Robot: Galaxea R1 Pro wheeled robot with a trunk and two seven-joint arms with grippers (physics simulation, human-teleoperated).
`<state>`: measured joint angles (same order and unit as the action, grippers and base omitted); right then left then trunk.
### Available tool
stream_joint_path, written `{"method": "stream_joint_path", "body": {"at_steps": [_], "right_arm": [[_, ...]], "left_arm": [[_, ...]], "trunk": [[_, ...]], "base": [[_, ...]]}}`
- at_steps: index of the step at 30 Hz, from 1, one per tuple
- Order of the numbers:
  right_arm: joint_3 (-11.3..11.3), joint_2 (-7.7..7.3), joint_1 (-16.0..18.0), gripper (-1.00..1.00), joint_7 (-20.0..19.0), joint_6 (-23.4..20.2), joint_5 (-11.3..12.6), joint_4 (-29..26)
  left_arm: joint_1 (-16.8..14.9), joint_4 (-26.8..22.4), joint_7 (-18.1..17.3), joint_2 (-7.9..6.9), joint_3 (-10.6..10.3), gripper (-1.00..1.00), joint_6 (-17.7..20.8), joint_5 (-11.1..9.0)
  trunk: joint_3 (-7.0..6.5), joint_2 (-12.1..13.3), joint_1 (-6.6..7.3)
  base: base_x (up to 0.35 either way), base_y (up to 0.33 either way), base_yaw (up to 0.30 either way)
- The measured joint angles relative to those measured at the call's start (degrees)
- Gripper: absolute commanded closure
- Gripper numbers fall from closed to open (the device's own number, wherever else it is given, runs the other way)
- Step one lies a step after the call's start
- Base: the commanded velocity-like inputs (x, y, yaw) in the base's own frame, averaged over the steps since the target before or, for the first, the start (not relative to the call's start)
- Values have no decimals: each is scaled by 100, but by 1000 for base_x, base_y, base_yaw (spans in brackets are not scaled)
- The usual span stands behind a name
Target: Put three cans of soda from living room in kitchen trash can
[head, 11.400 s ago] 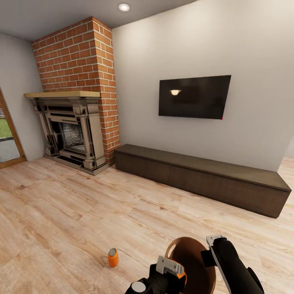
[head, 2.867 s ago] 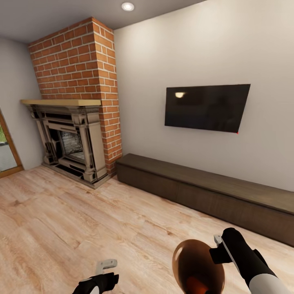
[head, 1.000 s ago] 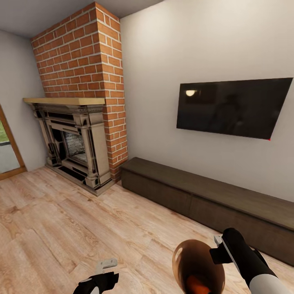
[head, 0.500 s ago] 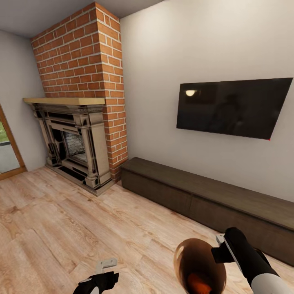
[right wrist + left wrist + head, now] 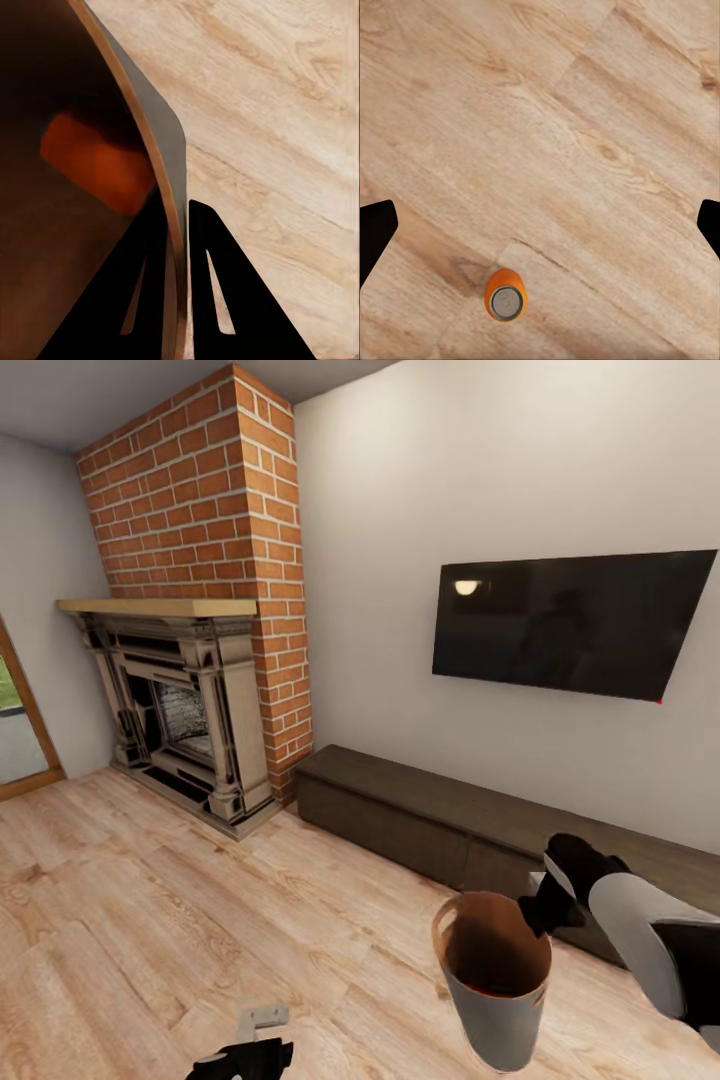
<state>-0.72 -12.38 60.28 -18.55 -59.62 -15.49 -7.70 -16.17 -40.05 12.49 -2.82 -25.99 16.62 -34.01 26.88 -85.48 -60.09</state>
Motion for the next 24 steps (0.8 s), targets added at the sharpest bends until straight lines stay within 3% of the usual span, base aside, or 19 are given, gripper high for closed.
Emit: {"method": "stream_joint_path", "body": {"at_steps": [2, 3, 5, 6, 9, 10, 13, 15, 19, 21, 24], "right_arm": [[154, 42, 479, 100, 22, -5, -43, 305], [392, 170, 738, 100, 19, -3, -12, 573], [632, 380, 903, 100, 2, -33, 162, 761], [1003, 604, 1010, 100, -10, -37, 251, 856], [1584, 966, 1116, 100, -73, -37, 276, 951], [1937, 1112, 1172, 100, -202, -36, 217, 993], [2387, 1260, 1442, 100, -660, -14, 52, 1098], [2451, 1275, 1704, 100, -1023, -6, 89, 1051], [2145, 1154, 1912, 100, -1403, -37, 364, 1033], [2245, 1044, 2011, 100, -1562, -32, 289, 1031], [2668, 894, 2087, 100, -1724, 3, 46, 1040]], "left_arm": [[0, 3, -4, 0, -15, -100, 1, 0], [-1, 6, -5, 1, -24, -100, 2, -1], [-1, 5, -4, 0, -28, -100, 5, 0], [-2, 7, -7, 1, -33, -100, 5, -1], [-1, 6, -6, -3, -35, -100, 7, 0], [-1, 6, -7, -5, -36, -100, 7, 0], [0, 4, -10, -7, -35, -100, 10, 0], [0, 4, -19, -8, -35, -100, 28, -4], [-1, 5, -34, -8, -28, -100, 71, -15], [-1, 6, -38, -6, -22, -100, 91, -22], [2, 4, -36, -2, -14, -100, 108, -39]], "trunk": [[-2, -2, 5], [-2, -2, 5], [0, -1, 4], [-1, -1, 4], [0, -1, 4], [0, -1, 4], [0, -1, 4], [-1, -1, 4], [-1, -1, 4], [-1, -1, 5], [0, -1, 4]], "base": [[0, 0, 0], [0, 0, 0], [0, 0, 0], [0, 0, 0], [0, 0, 0], [0, 0, 0], [0, 0, 0], [0, 0, 0], [0, 0, 0], [0, 0, 0], [0, 0, 0]]}}
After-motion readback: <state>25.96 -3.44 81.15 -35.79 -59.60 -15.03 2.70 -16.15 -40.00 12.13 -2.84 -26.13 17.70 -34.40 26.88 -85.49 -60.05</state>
